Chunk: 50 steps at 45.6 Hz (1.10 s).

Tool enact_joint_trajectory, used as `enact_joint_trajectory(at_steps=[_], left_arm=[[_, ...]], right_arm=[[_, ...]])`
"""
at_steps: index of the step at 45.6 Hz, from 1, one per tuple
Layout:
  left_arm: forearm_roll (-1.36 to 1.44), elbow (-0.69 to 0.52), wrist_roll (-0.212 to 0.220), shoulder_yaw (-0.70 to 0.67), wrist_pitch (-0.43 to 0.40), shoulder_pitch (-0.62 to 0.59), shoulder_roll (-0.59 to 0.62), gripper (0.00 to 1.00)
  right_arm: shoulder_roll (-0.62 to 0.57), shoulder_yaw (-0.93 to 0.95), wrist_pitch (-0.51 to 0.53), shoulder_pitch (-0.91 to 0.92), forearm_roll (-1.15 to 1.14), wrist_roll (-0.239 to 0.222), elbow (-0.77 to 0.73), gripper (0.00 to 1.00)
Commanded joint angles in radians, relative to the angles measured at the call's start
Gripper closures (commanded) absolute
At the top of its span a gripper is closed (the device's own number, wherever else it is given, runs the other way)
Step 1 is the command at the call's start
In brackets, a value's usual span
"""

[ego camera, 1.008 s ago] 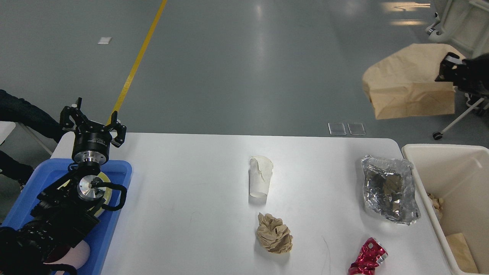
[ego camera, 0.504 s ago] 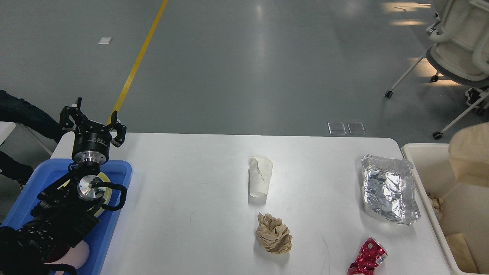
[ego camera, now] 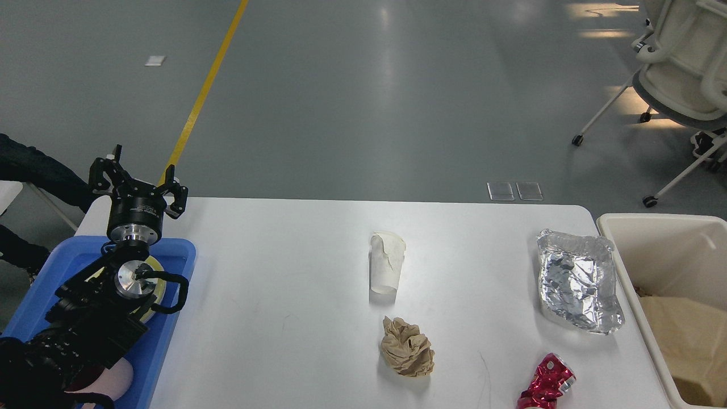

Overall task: Tidy desktop
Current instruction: 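Carry the paper bag over the white bin and release it, then reach the right gripper to the white paper cup and close on it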

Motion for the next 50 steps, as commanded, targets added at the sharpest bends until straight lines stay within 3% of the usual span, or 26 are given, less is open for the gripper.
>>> enact_joint_trajectory(at_steps=[1,7,15,19,30,37,43,50], left_arm=[[0.0,0.0,0.0,0.0,0.0,0.0,0.0,0.04],[0.0,0.0,0.0,0.0,0.0,0.0,0.0,0.04],[0.0,0.0,0.0,0.0,0.0,0.0,0.0,0.04],[0.0,0.0,0.0,0.0,0.0,0.0,0.0,0.04],[0.001,-0.001,0.0,0.0,0.0,0.0,0.0,0.04],[0.001,0.0,0.0,0.0,0.0,0.0,0.0,0.04],[0.0,0.0,0.0,0.0,0.0,0.0,0.0,0.04],[0.001,0.0,0.0,0.0,0.0,0.0,0.0,0.04]], right_arm=[[0.034,-0.006,0.005,0.096,-0.014,-0.002,0.007,0.0],[0.125,-0.102,0.009,0.268,-0.023,-0.006,0.053,0.0],[0.369,-0.335,0.021,0.499,-0.019,-0.006,0.191,0.0],[0.486,-0.351,0.14,0.648,-0.019,-0.005,0.283,0.0],[0.704,-0.339,0.573,0.901,-0.017,-0.002,0.355,0.0],[0.765,-0.241,0.781,1.04,-0.011,0.0,0.406,0.0],[0.762,-0.145,0.872,1.159,-0.011,0.001,0.47,0.0],[0.759,-0.078,0.868,1.158,-0.009,0.001,0.484,0.0]])
